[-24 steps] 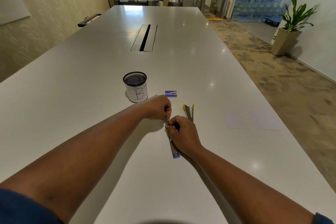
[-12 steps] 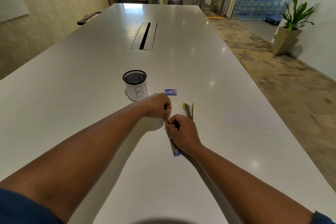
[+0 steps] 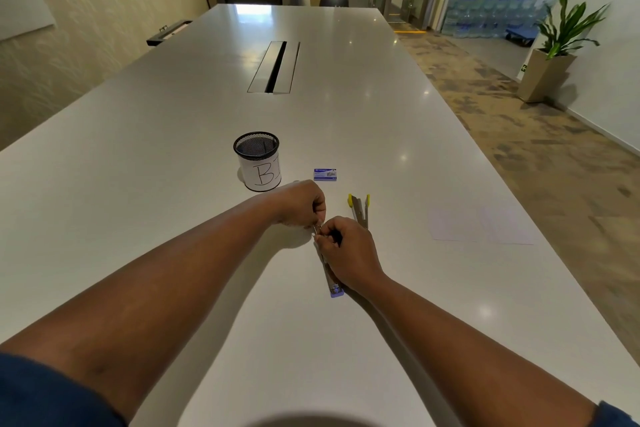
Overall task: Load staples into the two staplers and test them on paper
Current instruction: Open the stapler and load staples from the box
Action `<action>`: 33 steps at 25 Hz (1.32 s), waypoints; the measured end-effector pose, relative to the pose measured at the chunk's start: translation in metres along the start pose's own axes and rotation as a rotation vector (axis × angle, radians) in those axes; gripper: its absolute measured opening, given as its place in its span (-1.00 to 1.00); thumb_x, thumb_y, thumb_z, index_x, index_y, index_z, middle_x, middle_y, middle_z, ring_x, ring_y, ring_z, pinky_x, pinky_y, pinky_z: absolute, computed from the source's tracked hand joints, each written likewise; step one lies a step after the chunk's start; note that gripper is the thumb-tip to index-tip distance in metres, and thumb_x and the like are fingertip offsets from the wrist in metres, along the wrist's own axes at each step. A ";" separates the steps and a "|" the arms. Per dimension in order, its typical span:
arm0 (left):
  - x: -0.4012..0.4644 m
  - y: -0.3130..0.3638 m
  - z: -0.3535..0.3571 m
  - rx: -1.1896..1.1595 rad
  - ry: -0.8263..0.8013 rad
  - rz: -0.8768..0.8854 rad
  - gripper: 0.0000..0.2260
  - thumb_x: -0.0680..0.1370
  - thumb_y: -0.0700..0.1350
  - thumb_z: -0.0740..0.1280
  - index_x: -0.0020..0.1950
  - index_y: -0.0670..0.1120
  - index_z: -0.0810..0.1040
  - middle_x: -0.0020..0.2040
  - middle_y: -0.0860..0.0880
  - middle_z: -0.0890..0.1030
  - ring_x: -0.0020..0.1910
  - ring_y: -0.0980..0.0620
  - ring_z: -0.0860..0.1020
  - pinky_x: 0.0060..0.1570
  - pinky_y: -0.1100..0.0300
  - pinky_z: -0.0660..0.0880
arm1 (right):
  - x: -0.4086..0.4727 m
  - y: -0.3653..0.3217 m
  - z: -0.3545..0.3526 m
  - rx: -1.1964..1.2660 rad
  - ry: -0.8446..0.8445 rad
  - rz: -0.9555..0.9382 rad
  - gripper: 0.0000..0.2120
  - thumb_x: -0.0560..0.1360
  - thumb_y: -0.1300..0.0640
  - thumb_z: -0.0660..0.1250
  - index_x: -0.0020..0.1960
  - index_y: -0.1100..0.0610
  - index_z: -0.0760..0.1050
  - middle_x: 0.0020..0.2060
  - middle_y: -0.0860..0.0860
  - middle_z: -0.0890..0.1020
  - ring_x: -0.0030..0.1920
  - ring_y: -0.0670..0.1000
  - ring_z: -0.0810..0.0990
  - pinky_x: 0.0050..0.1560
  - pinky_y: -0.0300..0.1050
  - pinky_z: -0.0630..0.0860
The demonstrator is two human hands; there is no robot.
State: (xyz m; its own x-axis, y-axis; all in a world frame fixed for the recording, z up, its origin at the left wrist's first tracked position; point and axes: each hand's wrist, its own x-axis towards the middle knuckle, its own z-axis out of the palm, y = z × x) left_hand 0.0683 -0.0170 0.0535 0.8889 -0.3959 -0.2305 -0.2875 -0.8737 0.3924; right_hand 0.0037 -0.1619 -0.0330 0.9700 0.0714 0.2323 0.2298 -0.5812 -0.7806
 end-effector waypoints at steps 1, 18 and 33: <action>0.001 0.000 0.001 0.003 -0.006 0.008 -0.89 0.49 -0.30 0.41 -0.10 -0.13 0.71 -0.22 0.05 0.69 -0.26 0.14 0.57 -0.21 0.21 0.55 | 0.000 0.000 0.000 0.006 -0.001 0.002 -0.92 0.51 0.14 0.42 -0.16 0.10 0.58 -0.26 -0.08 0.59 -0.21 -0.05 0.56 -0.13 -0.04 0.56; 0.002 -0.023 0.023 -0.450 -0.012 -0.234 -0.56 0.42 -0.24 0.55 0.23 -0.05 0.51 -0.05 -0.02 0.53 -0.13 0.04 0.50 -0.19 0.17 0.53 | -0.002 -0.005 0.000 -0.023 0.015 0.012 -0.92 0.47 0.19 0.38 -0.19 0.14 0.53 -0.31 -0.01 0.57 -0.25 0.03 0.54 -0.17 0.10 0.57; 0.017 -0.030 0.035 -0.765 0.147 -0.441 -0.91 0.49 -0.28 0.35 -0.06 -0.13 0.62 -0.43 -0.09 0.60 -0.57 0.06 0.44 -0.55 0.30 0.35 | -0.008 -0.003 0.002 0.005 0.046 -0.102 -0.75 0.52 0.18 0.37 0.15 -0.04 0.48 -0.11 -0.14 0.57 -0.14 -0.09 0.55 -0.14 -0.20 0.53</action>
State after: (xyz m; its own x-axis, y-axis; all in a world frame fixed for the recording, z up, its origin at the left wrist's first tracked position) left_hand 0.0796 -0.0074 0.0068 0.9142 0.0171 -0.4050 0.3608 -0.4896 0.7938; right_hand -0.0049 -0.1591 -0.0339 0.9370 0.0923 0.3369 0.3274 -0.5687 -0.7546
